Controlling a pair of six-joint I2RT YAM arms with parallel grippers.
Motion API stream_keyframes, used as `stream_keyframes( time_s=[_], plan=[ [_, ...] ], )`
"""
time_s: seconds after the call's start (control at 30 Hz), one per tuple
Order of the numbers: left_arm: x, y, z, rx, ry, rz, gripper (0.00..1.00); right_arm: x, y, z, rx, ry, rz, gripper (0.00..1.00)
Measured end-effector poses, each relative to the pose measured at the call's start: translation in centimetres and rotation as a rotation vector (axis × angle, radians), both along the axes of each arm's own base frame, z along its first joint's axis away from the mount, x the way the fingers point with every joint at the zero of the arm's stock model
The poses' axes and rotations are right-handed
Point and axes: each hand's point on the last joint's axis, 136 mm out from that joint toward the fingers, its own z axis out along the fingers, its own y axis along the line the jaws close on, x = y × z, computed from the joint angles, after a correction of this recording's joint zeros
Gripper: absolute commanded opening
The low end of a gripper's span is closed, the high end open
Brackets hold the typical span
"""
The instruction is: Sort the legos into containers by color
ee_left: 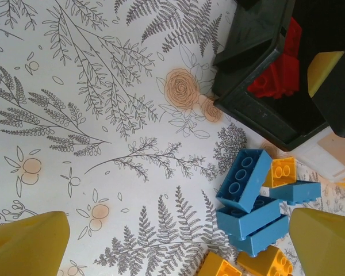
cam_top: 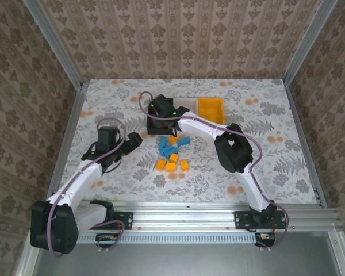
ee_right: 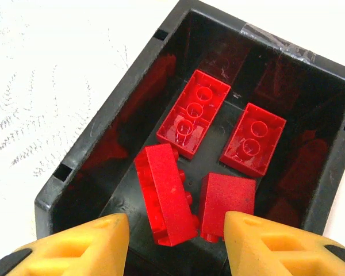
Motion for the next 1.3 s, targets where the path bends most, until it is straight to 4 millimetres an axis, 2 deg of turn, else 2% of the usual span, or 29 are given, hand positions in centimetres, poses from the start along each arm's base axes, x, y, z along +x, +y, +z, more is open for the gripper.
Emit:
stream_keyframes(
  time_s=[0.07,0.13,0.3,0.37,0.43,0.5,0.63,0.73,0.83,0.93,1.1,1.3],
  plan=[
    [0.0,0.0,0.0,-0.002,0.000,-0.002,1.00,-0.8,-0.2,0.0,-0.009,0.003,0.009,0.49],
    [0.0,-0.1,0.1,-0.006,-0.002,-0.005,1.00,-2.0,-0.1,0.9,-0.018,-0.002,0.033,0.49],
    [0.2,-0.4,0.4,-0.018,-0.015,-0.011,0.98,-5.3,0.5,6.7,0.042,-0.067,0.085,0.49],
    [0.2,-0.6,0.4,-0.018,-0.017,-0.017,0.98,-7.2,-0.5,8.2,0.062,-0.077,0.095,0.49],
    [0.0,-1.0,0.4,-0.018,-0.018,-0.031,0.98,-9.3,-2.6,8.3,0.066,-0.059,0.085,0.51],
    [-0.2,-1.8,0.5,-0.019,-0.021,-0.057,0.98,-11.3,-4.8,7.1,0.053,-0.020,0.067,0.56],
    [-0.8,-4.5,0.4,-0.021,-0.037,-0.145,0.98,-15.3,-8.8,2.0,-0.022,0.112,0.031,0.64],
    [-1.1,-6.5,-0.4,-0.010,-0.020,-0.212,0.98,-18.1,-10.5,-1.7,-0.078,0.229,0.027,0.66],
    [-1.2,-7.9,-1.4,0.003,0.002,-0.254,0.98,-20.4,-11.2,-4.0,-0.106,0.321,0.039,0.68],
    [-1.0,-8.5,-1.9,0.008,0.010,-0.269,0.98,-21.4,-10.9,-5.1,-0.113,0.362,0.051,0.68],
    [-0.9,-8.5,-2.0,0.009,0.012,-0.270,0.98,-21.7,-10.0,-6.4,-0.094,0.403,0.062,0.68],
    [-0.8,-8.5,-2.0,0.015,0.005,-0.267,0.98,-21.8,-10.5,-9.2,-0.150,0.445,0.046,0.61]
  ],
)
